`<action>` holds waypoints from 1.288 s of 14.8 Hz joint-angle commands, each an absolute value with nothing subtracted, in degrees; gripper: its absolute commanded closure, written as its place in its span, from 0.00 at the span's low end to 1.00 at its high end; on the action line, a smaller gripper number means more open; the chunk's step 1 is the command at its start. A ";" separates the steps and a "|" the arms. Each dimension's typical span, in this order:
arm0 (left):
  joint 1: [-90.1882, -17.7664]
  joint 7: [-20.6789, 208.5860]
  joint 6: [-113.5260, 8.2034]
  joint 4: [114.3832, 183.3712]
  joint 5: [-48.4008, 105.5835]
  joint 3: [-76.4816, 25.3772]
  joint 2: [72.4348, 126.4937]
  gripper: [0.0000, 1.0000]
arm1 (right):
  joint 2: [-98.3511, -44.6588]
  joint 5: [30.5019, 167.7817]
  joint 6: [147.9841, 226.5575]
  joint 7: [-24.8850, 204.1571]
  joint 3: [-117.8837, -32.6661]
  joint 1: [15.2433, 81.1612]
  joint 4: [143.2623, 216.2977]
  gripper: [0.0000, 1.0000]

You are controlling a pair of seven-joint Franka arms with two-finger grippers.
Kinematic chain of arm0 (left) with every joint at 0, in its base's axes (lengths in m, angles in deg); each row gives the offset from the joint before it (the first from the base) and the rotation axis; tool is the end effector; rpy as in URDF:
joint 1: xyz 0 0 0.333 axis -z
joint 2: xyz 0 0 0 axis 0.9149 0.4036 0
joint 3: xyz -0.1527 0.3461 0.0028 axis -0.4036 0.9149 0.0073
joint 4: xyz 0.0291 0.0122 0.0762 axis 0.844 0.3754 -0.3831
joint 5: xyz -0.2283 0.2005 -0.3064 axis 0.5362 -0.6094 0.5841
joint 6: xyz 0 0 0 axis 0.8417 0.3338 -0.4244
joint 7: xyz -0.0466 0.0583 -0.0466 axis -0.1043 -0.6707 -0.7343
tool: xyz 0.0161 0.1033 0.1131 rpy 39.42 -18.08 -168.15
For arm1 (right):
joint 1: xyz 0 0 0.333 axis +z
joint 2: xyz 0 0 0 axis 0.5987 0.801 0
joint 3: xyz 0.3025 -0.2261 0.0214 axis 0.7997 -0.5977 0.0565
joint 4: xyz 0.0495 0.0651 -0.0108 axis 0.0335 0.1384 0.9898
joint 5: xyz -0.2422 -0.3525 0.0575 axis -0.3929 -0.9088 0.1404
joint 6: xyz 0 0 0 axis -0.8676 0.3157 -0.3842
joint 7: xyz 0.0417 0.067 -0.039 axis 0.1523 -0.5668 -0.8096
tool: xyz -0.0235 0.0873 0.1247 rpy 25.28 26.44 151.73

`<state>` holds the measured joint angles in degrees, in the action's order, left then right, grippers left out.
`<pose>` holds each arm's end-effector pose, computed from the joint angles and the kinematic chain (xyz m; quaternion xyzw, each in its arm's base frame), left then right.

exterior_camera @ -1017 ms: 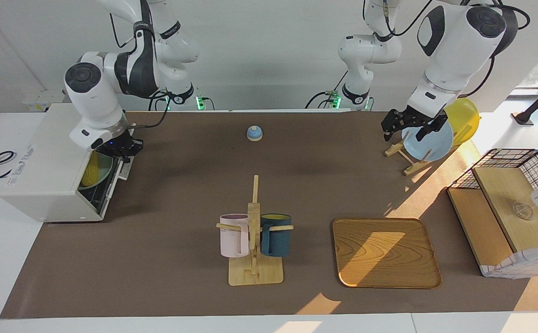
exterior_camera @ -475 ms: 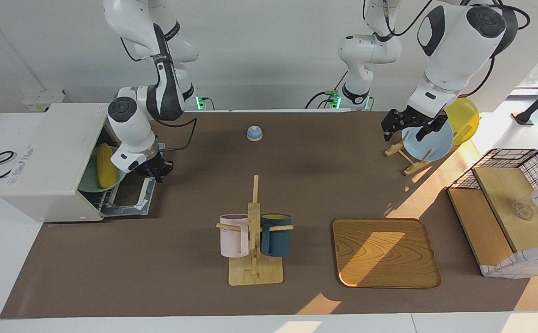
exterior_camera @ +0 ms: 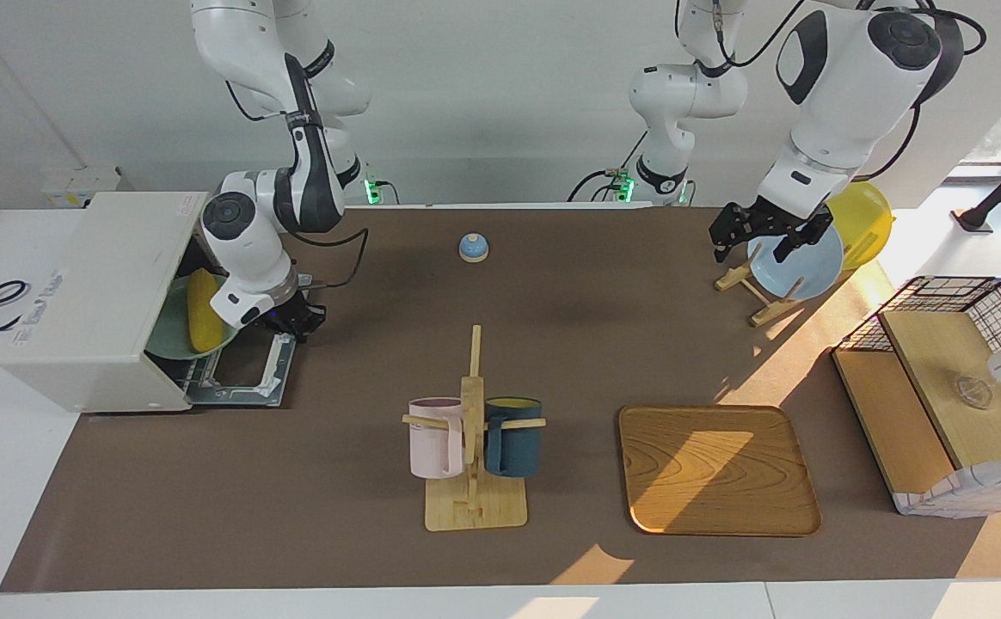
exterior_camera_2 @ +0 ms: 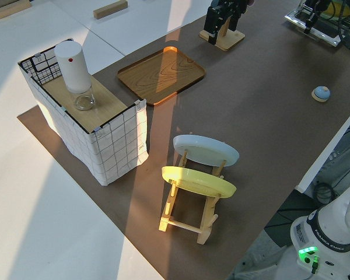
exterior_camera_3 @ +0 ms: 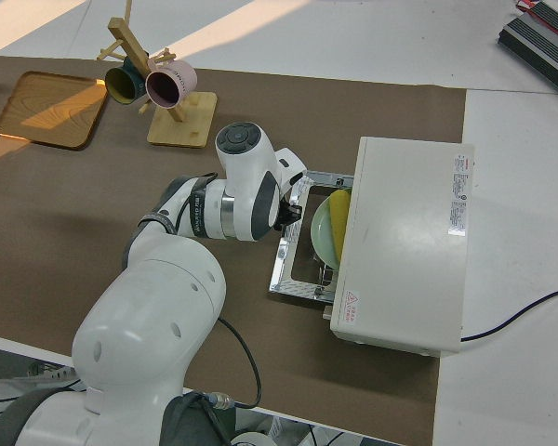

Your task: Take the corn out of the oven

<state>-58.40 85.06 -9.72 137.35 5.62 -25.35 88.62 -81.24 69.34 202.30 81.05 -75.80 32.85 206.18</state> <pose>0.5795 -0.1148 0.5890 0.9992 -0.0334 -0.0145 0.0172 0.5534 0.0274 0.2996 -0.9995 -0.0148 0.0273 0.0098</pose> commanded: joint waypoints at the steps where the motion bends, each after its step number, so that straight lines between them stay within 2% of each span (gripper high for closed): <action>1: -58.81 84.84 -9.64 137.32 6.62 -25.42 88.00 0.00 | -81.22 71.98 198.11 77.96 -76.24 37.20 202.00 1.00; 3: -58.81 84.84 -9.73 137.24 6.62 -25.42 88.00 0.00 | -81.31 71.02 191.09 77.07 -76.50 37.40 197.69 1.00; 4: -58.81 84.75 -9.64 137.32 6.62 -25.42 88.00 0.00 | -81.66 69.88 187.83 76.98 -76.76 37.04 196.02 0.83; 5: -58.81 84.84 -9.73 137.33 6.62 -25.42 88.00 0.00 | -82.53 66.91 185.01 77.07 -76.85 36.43 194.95 0.44; 6: -58.81 84.84 -9.64 137.24 6.62 -25.42 88.00 0.00 | -83.58 63.05 182.72 77.07 -76.68 35.12 194.16 0.27; 8: -58.81 84.75 -9.73 137.24 6.62 -25.42 88.00 0.00 | -85.52 58.03 179.03 77.07 -76.67 34.49 193.89 0.27; 10: -58.81 84.84 -9.73 137.24 6.62 -25.42 88.00 0.00 | -86.32 57.39 176.82 76.89 -76.68 32.05 194.24 0.33; 12: -58.81 84.84 -9.73 137.33 6.62 -25.42 88.00 0.00 | -86.84 57.39 178.56 78.03 -76.50 28.27 196.08 0.36; 15: -58.81 84.84 -9.73 137.24 6.62 -25.42 88.00 0.00 | -88.42 57.39 185.66 79.79 -76.59 26.58 201.51 0.52; 19: -58.81 84.75 -9.64 137.32 6.62 -25.42 88.00 0.00 | -88.34 57.39 186.92 79.97 -76.50 25.44 202.24 0.57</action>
